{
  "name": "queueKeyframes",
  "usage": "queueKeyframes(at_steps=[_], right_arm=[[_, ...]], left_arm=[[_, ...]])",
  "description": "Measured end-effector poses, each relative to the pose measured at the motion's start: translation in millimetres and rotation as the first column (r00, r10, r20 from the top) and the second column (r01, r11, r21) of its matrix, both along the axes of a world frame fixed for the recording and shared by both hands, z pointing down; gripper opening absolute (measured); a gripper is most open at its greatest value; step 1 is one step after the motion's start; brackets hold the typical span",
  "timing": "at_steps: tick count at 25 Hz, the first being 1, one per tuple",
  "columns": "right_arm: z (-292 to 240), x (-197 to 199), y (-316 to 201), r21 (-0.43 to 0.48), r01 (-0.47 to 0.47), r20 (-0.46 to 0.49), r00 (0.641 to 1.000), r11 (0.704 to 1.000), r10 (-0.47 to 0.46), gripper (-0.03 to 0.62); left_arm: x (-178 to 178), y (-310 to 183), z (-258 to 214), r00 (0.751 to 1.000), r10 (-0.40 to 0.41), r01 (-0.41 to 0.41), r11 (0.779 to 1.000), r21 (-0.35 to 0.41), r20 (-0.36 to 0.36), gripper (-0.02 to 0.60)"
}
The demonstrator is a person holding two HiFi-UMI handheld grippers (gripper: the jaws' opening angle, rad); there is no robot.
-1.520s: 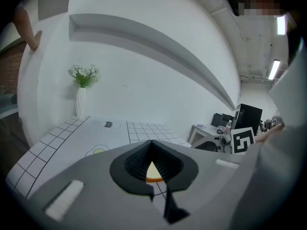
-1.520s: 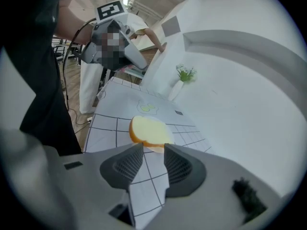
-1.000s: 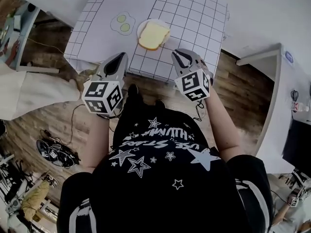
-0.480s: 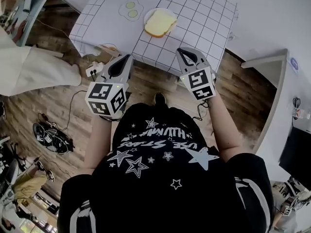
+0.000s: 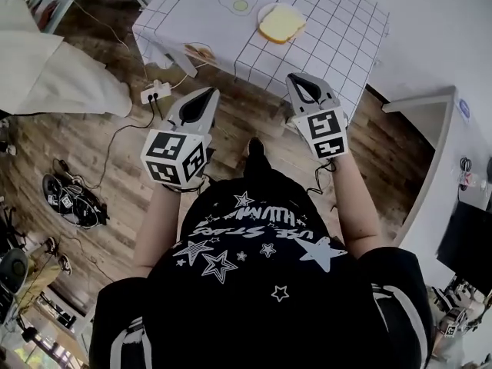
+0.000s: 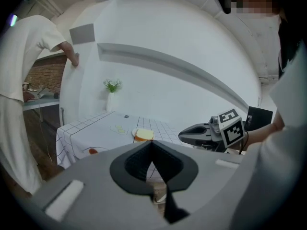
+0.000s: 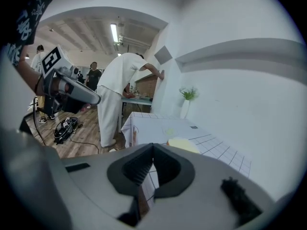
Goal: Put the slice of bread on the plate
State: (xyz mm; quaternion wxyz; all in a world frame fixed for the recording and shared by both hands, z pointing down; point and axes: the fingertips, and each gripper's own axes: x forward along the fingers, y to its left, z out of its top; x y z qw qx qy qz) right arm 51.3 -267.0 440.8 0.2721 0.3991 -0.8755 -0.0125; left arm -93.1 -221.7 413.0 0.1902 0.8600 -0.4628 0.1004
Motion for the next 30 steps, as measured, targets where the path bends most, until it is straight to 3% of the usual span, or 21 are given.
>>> queueKeyframes(at_steps=[8, 14, 19, 26, 30], right_arm=[[-20, -29, 58, 0.052, -0.038, -0.01, 0.999, 0.998, 0.039, 0.014], [-31, -35, 112, 0.094, -0.079, -0.02, 0.997, 0.992, 0.081, 0.014], [-47, -24, 155, 0.109, -0.124, 0.031, 0.992, 0.986, 0.122, 0.014], [-42, -22, 204, 0.194, -0.054, -0.125, 0.989, 0.98, 0.079, 0.014], [-47, -21, 223, 0.219, -0.016, -0.146, 0.988, 0.976, 0.049, 0.014]], left_arm=[[-40, 61, -5, 1.0, -0.014, 0.014, 1.0, 0.013, -0.022, 0.009], [-47, 105, -7, 0.999, 0.014, -0.012, 0.999, 0.03, -0.042, 0.009], [-46, 137, 3, 0.998, 0.044, -0.043, 0.999, 0.017, -0.055, 0.009], [-30, 169, 6, 0.996, 0.062, -0.061, 0.998, 0.01, -0.07, 0.009], [-19, 189, -1, 0.997, 0.053, -0.052, 0.998, 0.027, -0.06, 0.009]])
